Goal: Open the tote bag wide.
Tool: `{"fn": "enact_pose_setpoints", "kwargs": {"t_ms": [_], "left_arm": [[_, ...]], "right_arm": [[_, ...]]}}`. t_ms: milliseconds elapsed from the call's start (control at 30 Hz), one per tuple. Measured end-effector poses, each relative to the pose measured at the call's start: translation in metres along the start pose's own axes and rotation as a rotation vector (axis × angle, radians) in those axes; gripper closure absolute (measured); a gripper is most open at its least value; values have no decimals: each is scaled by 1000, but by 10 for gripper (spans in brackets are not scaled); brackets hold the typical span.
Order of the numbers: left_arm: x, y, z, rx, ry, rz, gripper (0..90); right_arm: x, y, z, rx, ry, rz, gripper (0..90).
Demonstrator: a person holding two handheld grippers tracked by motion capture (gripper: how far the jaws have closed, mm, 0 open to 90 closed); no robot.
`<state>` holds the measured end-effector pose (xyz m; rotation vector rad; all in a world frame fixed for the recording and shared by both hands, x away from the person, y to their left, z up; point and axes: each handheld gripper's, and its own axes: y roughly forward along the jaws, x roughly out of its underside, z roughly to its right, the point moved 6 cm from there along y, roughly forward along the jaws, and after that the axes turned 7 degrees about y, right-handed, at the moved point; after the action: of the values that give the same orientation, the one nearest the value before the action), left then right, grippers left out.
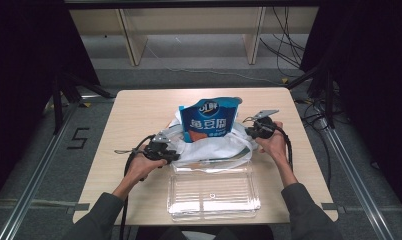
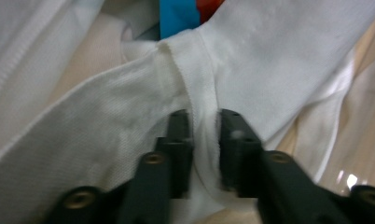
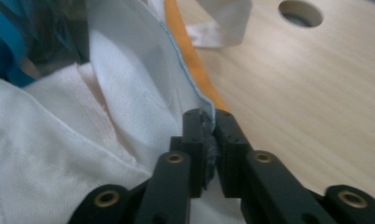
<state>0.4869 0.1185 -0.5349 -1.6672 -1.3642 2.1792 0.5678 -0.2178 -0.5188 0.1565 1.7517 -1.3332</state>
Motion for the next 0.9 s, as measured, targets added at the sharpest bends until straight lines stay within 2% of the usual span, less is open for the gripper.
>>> {"fn": "enact_pose_setpoints", "kwargs": {"t_ms": [33, 67, 100, 133, 167, 200, 233, 267, 300, 333, 367, 400, 433, 467, 500, 567, 667, 700, 733, 767, 800, 833, 867, 900], "left_arm": [[-4, -4, 0, 33, 54, 27, 623], [-6, -10, 0, 32, 50, 18, 576], [-8, -15, 2, 26, 29, 30, 485], [-12, -22, 3, 21, 18, 51, 485], [-19, -30, 5, 11, -4, 88, 464], [-23, -34, 5, 4, -13, 108, 463], [-27, -42, 2, -3, 16, 105, 446], [-35, -47, 1, -16, 3, 149, 446], [-43, -53, -4, -40, 5, 173, 441], [-43, -53, -4, -40, 5, 173, 440], [-48, -56, -10, -69, 11, 188, 433], [-50, -57, -14, -84, 8, 191, 433], [-53, -59, -23, -119, 13, 177, 429], [-57, -58, -27, -133, -5, 197, 429], [-60, -56, -36, -156, -12, 198, 424], [-61, -50, -46, -148, -6, 163, 409], [-63, -35, -54, -97, -17, 112, 381], [-66, -24, -58, -89, -31, 85, 409], [-66, -24, -58, -89, -31, 85, 439], [-67, -16, -61, -66, -56, 62, 472], [-67, -16, -61, -66, -56, 62, 522], [-67, -11, -63, -46, -64, 49, 522], [-68, -6, -65, -27, -74, 41, 602], [-69, -3, -67, -29, -90, 45, 694]], "right_arm": [[-4, -5, 0, 1, 11, 37, 759], [-10, -13, 1, -19, 13, 70, 731], [-17, -26, 1, -24, 39, 122, 692], [-17, -26, 1, -24, 39, 122, 692], [-20, -35, 1, -41, 44, 133, 683], [-25, -44, -2, -71, 68, 165, 673], [-29, -54, -6, -98, 65, 192, 663], [-29, -54, -6, -98, 65, 192, 663], [-30, -62, -15, -134, 57, 206, 655], [-30, -62, -15, -134, 57, 206, 655], [-28, -68, -26, -162, 31, 176, 643], [-28, -68, -26, -162, 31, 176, 643], [-28, -69, -29, -170, 11, 170, 640], [-26, -69, -36, -195, 14, 158, 635], [-25, -70, -39, -213, 12, 147, 631], [-22, -69, -46, -243, -11, 126, 620], [-18, -67, -57, -289, -21, 92, 600], [-16, -64, -62, -309, -26, 77, 599], [-16, -64, -62, -309, -26, 77, 599], [-15, -58, -66, -295, -39, 56, 600], [-14, -55, -66, -284, -51, 50, 624], [-14, -55, -66, -284, -51, 50, 624], [-12, -52, -66, -280, -58, 39, 701], [-10, -51, -67, -288, -88, 26, 770]]}}
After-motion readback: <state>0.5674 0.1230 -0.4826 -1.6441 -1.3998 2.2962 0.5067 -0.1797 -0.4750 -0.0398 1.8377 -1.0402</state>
